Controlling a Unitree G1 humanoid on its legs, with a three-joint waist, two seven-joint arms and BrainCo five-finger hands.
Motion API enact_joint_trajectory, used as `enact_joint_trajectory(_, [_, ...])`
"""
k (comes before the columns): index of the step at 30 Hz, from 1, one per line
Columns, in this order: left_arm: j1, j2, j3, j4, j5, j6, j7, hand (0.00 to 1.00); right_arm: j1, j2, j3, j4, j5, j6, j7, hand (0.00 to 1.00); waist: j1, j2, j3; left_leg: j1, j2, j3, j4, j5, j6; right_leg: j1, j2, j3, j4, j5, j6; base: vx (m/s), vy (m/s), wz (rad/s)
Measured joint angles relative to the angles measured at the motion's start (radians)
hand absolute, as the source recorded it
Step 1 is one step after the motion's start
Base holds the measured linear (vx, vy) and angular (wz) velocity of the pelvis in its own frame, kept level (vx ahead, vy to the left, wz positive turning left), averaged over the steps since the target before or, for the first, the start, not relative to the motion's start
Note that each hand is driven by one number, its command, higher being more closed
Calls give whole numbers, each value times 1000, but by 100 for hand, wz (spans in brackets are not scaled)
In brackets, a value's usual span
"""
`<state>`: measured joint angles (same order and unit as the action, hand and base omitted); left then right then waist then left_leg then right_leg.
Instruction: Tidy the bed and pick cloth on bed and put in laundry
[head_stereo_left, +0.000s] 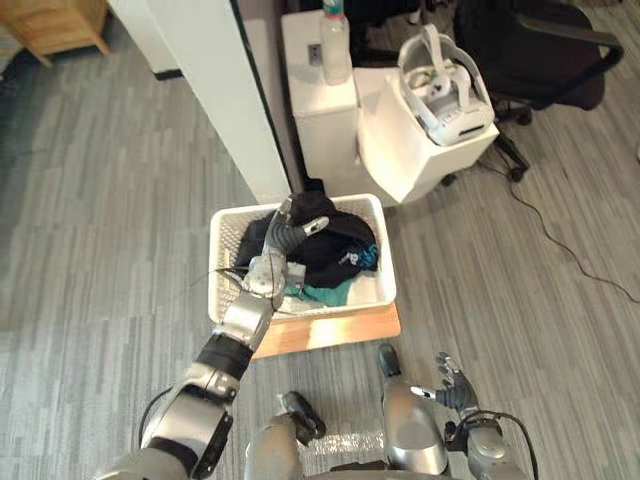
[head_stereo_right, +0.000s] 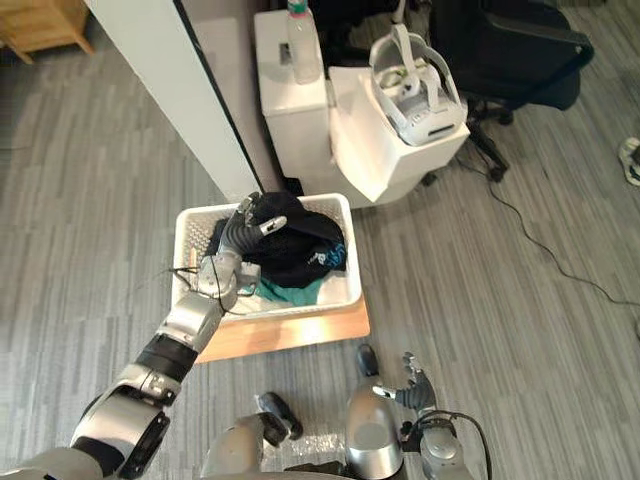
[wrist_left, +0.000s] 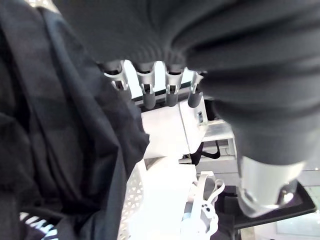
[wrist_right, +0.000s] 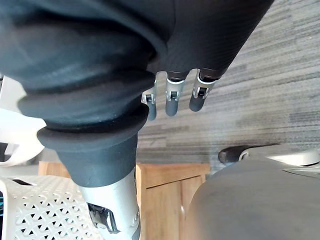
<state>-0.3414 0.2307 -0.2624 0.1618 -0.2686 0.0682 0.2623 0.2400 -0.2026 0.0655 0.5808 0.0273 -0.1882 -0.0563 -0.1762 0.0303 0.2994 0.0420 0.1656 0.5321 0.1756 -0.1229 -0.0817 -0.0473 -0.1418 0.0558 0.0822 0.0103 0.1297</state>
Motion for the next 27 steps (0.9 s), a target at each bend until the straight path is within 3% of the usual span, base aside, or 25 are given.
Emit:
enact_joint_trajectory(6, [152,-23,40,-102,69,-8,121,0,-7,3,-16,110,5,24,18,0,28,-6,-95,94,-44,-50,-146,70,-3,69,-13,-76,-16,-16,-13,78,-11,28])
enact_joint_trajectory(8, [211,-24,47,-124,68,-15,131,0,-24,6,-19,158,25,39,18,0,32,-8,-118,102,-48,-71,-176,88,-4,79,-13,-102,-16,-18,-16,21,-28,38])
enact_joint_trajectory(10, [267,-32,70,-125,59,-16,129,0,-39,11,-35,206,50,41,19,0,55,-9,-140,109,-51,-79,-204,104,-5,81,-11,-115,-18,-21,-21,-7,-28,22])
enact_joint_trajectory(13, [366,-35,120,-102,-66,-23,79,0,-70,22,-98,273,115,47,38,0,70,-14,-159,114,-60,-111,-254,140,-4,92,-12,-146,-35,-26,-29,-39,-34,27])
enact_joint_trajectory(15, [418,-37,143,28,-178,10,23,0,-89,30,-141,317,160,62,56,0,96,-19,-164,123,-60,-119,-271,155,-4,103,-11,-162,-40,-27,-31,-56,-25,14])
enact_joint_trajectory(17, [462,-47,152,170,-193,32,-11,0,-99,46,-168,338,187,66,64,0,110,-23,-169,139,-60,-117,-277,156,-5,118,-11,-163,-44,-30,-32,-63,-17,1])
enact_joint_trajectory(19, [512,-64,157,302,-180,32,-49,0,-102,71,-182,348,197,78,80,0,115,-34,-180,145,-60,-117,-278,156,-5,123,-12,-165,-47,-33,-32,-85,-7,0])
enact_joint_trajectory(22, [564,-93,160,492,-26,12,-96,0,-104,128,-194,388,185,81,107,0,141,-60,-196,145,-60,-113,-279,156,-6,128,-14,-171,-54,-35,-30,-67,-6,5])
enact_joint_trajectory(27, [551,-114,235,642,45,-15,-130,0,-122,160,-217,421,149,80,125,0,141,-69,-205,143,-62,-107,-279,151,-13,148,-18,-182,-82,-28,-26,-44,4,4])
